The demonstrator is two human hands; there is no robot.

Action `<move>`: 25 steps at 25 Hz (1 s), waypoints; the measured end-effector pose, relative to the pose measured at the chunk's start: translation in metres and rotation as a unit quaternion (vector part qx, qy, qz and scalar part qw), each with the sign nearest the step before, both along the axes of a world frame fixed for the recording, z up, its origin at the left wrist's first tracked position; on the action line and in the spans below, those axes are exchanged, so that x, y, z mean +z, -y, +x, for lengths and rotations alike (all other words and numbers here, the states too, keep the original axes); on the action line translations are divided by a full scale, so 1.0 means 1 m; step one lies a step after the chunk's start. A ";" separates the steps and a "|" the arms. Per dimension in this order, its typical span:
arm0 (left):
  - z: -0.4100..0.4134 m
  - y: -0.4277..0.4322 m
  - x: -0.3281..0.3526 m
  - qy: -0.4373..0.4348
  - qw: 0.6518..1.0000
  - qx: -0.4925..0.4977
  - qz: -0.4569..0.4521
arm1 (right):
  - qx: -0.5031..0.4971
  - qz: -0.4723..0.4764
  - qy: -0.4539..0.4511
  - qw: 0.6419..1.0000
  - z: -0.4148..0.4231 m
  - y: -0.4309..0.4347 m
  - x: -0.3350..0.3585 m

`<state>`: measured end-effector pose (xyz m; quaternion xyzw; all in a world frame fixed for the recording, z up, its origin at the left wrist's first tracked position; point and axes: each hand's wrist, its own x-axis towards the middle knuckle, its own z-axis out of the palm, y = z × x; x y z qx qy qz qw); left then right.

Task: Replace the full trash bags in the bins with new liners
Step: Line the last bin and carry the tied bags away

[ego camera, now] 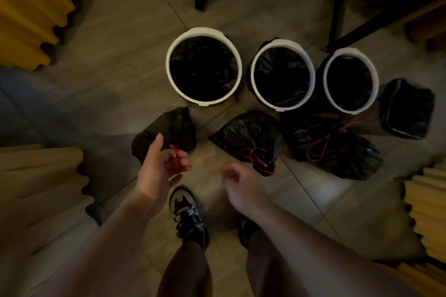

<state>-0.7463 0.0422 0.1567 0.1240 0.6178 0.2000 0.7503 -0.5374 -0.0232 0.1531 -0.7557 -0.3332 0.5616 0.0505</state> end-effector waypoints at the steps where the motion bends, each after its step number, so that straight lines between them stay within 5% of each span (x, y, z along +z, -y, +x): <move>1: 0.008 0.004 -0.001 -0.001 1.000 -0.012 0.006 | -0.008 -0.007 0.058 0.998 0.028 0.003 -0.009; 5: 0.038 0.020 -0.020 -0.016 0.999 -0.021 0.019 | 0.013 -0.040 0.196 0.980 0.130 -0.004 -0.068; 9: 0.060 0.034 -0.045 -0.037 0.999 0.010 0.026 | 0.233 -0.060 0.298 0.924 0.164 -0.018 -0.138; 16: 0.100 0.040 -0.063 -0.065 0.996 0.033 0.043 | 0.322 -0.053 0.267 0.907 0.168 -0.034 -0.198; 20: 0.121 0.035 -0.066 -0.090 0.994 0.047 0.037 | 0.184 -0.029 0.218 0.958 0.186 -0.038 -0.203; 25: 0.157 0.033 -0.066 -0.132 0.983 0.087 0.090 | -0.144 -0.004 -0.008 0.989 0.207 -0.033 -0.163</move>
